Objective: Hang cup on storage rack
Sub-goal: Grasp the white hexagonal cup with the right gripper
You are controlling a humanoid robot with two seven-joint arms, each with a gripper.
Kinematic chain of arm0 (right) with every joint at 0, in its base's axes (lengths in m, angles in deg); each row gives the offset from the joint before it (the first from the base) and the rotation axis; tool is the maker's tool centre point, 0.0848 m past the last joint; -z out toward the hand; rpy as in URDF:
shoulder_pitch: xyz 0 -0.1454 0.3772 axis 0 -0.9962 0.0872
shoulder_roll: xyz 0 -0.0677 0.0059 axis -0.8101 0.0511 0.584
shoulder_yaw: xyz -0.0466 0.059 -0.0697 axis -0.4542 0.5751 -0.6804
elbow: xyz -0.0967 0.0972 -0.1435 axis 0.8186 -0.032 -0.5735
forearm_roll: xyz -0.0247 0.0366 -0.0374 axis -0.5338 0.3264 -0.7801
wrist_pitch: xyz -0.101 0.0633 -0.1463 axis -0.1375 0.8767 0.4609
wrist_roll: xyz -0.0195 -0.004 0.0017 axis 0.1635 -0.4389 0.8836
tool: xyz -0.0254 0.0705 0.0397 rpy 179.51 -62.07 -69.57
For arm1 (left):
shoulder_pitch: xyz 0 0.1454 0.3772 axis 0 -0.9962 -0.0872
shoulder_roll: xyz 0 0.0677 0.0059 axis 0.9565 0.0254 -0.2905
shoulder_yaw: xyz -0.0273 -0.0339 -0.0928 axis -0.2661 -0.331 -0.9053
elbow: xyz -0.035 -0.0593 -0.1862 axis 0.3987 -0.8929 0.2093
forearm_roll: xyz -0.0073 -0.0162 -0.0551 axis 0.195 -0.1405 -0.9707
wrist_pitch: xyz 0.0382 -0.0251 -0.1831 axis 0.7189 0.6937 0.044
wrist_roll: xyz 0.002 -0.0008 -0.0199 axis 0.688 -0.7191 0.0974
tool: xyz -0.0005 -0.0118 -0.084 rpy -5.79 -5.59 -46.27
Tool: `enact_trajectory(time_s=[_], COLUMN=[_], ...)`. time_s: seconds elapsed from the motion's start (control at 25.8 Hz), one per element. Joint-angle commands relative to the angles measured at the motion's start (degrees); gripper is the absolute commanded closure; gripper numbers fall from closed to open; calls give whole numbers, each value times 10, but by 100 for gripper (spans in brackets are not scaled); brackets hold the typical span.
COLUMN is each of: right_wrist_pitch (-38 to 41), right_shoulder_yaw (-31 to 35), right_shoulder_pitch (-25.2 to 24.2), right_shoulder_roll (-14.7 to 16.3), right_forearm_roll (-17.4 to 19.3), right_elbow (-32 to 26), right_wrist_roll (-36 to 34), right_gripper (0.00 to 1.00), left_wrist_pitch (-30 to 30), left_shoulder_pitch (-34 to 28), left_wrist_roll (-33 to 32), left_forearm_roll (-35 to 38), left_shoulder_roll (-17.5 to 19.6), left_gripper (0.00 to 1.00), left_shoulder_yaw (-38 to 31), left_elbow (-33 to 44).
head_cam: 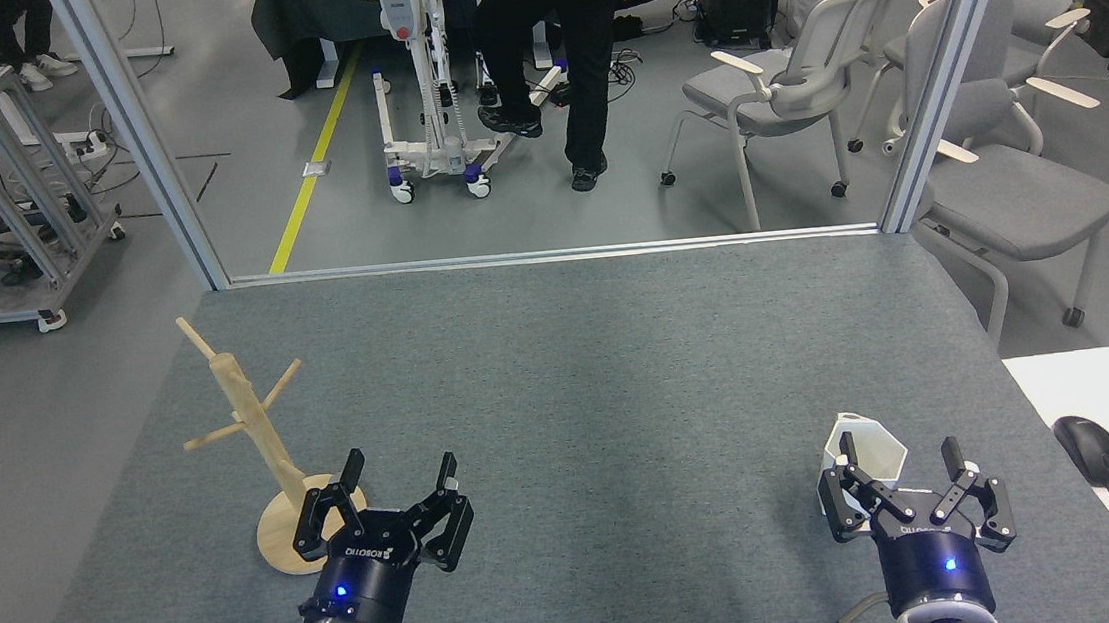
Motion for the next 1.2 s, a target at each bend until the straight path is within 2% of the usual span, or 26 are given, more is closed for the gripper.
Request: enact_trajectory(time_s=[0.0, 0.16, 0.47, 0.54, 0.7, 0.81, 0.89, 1.05, 1.16], right_wrist_pitch=[3, 21, 21, 21, 23, 23, 22, 17, 15], right_shoulder_yaw=[-1, -17, -17, -14, -11, -7, -1, 0, 1], right_shoulder_pitch=[-2, -1, -4, -6, -10, -19, -25, -33, -27], right_shoulder_roll=[0, -2, -4, -4, -3, -3, -3, -2, 2], right_forearm_roll=[0, 4, 6, 28, 136, 165, 162, 154, 111], right_elbow=[8, 11, 13, 13, 51, 75, 103, 115, 136], right_wrist_roll=[-6, -38, -38, -34, -9, -3, -1, 16, 37], right_gripper=[0, 0, 0, 0, 0, 0, 0, 0, 0], left_wrist_pitch=[4, 10, 10, 10, 10, 9, 10, 10, 10], left_shoulder_pitch=[3, 4, 15, 16, 14, 17, 17, 20, 36], left_wrist_roll=[-1, -4, -4, -4, -3, -3, -4, -5, -4], left_forearm_roll=[1, 8, 5, 5, 6, 6, 6, 6, 4], left_shoulder_roll=[-2, 6, 7, 6, 7, 8, 8, 7, 7], left_gripper=[0, 0, 0, 0, 0, 0, 0, 0, 0], left_shoulder_yaw=[0, 2, 2, 2, 2, 2, 1, 0, 1], left_elbow=[3, 8, 2, 0, -3, 1, -4, -1, -8])
